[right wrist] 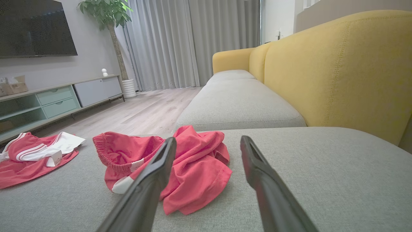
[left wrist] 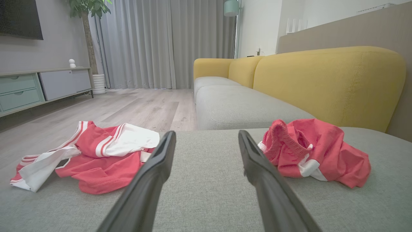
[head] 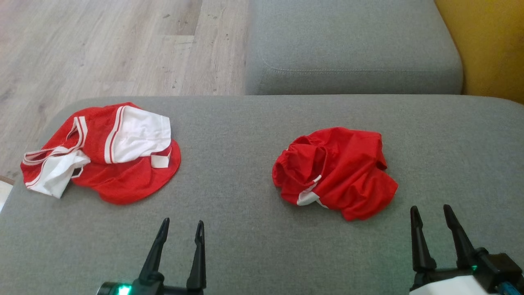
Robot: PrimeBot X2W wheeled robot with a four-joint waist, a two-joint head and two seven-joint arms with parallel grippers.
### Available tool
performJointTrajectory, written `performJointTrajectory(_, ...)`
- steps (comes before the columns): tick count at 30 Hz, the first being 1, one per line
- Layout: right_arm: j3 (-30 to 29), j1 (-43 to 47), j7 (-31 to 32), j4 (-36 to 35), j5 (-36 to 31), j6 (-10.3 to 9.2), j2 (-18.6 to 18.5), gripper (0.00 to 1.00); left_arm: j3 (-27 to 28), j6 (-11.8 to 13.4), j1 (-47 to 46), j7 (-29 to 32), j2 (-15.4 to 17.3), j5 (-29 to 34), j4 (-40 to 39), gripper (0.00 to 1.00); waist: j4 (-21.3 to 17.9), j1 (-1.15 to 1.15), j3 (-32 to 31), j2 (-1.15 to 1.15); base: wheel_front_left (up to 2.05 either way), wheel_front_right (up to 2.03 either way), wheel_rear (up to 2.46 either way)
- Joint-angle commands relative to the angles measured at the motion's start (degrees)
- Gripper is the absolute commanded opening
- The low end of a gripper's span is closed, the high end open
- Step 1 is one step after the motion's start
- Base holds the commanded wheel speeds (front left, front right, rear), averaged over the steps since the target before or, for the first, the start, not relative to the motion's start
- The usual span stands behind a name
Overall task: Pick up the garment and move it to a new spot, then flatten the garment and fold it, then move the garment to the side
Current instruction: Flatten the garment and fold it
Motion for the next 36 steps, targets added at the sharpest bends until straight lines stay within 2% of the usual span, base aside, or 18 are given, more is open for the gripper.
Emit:
performJointTrajectory(1,1.33,-0.85,-0.37,-1.60,0.22,0.42,-0.48,1.00,2.07,-0.30,-2.08,-0.46,-0.77,0.82,-1.42,1.00,0.02,0.00,-0.11,0.00,0.00,0.00,0.00)
performJointTrajectory(14,1.63,-1.16,-0.37,-1.26,0.27,0.42,-0.48,1.00,1.67,-0.35,-2.91,-0.46,-0.99,1.30,-0.65,1.00,-0.98,0.00,-0.14,0.00,0.00,0.00,0.00)
performJointTrajectory(20,2.96,-1.58,-0.37,-1.20,0.18,0.42,-0.48,1.00,-0.75,-1.61,-5.72,-0.46,-1.02,1.11,3.65,1.00,-2.24,0.00,0.67,0.00,0.00,0.00,0.00)
performJointTrajectory(29,4.49,-3.53,-0.37,-1.51,-1.06,0.42,-0.48,1.00,-9.11,-3.20,-19.09,-0.21,-1.03,-0.07,15.45,1.00,-4.66,0.00,4.10,0.00,0.00,0.00,0.00)
performJointTrajectory(30,4.73,-4.09,-0.37,-1.51,-1.32,0.42,-0.48,1.00,-12.14,-3.67,-23.22,0.50,-1.03,-1.18,18.21,1.00,-5.34,0.00,5.03,0.00,0.00,0.00,0.00)
performJointTrajectory(36,5.69,-6.42,-0.37,-1.84,-1.38,0.42,-1.09,1.00,-21.85,-5.02,-35.38,3.79,-1.03,-4.78,25.21,1.00,-7.11,0.00,9.52,0.00,0.00,0.00,0.00)
